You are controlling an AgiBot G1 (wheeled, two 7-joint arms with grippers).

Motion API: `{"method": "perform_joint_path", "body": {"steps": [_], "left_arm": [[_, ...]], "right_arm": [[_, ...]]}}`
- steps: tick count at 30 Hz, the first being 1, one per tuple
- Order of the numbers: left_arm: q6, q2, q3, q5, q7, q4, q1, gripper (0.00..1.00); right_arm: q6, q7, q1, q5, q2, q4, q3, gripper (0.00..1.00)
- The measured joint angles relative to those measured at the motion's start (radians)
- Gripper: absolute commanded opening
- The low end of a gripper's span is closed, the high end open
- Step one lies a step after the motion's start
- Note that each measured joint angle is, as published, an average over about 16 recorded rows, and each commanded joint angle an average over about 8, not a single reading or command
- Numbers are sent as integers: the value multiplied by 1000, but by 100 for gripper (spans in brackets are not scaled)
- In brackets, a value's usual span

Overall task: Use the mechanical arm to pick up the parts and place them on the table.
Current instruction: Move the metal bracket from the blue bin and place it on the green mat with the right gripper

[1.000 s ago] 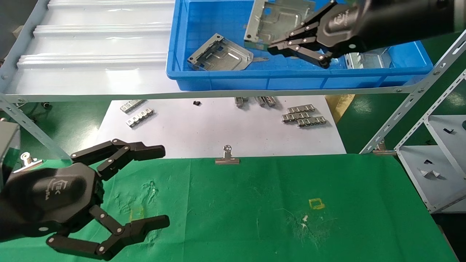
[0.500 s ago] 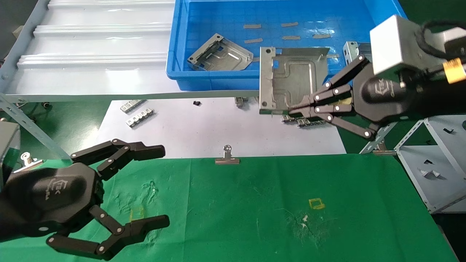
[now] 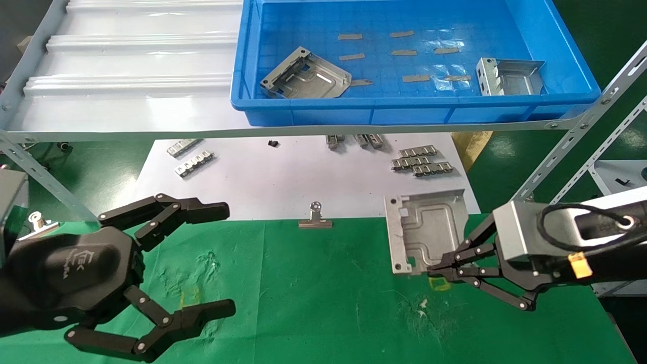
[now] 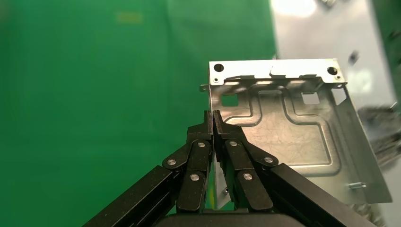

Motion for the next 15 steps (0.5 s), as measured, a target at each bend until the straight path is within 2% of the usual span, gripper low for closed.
{"method": "perform_joint_path", "body": {"steps": [15], "left_arm": [[0, 0, 1, -1, 0, 0, 0, 100]], "right_arm": [[47, -162, -64, -200, -130, -232, -129, 0]]}}
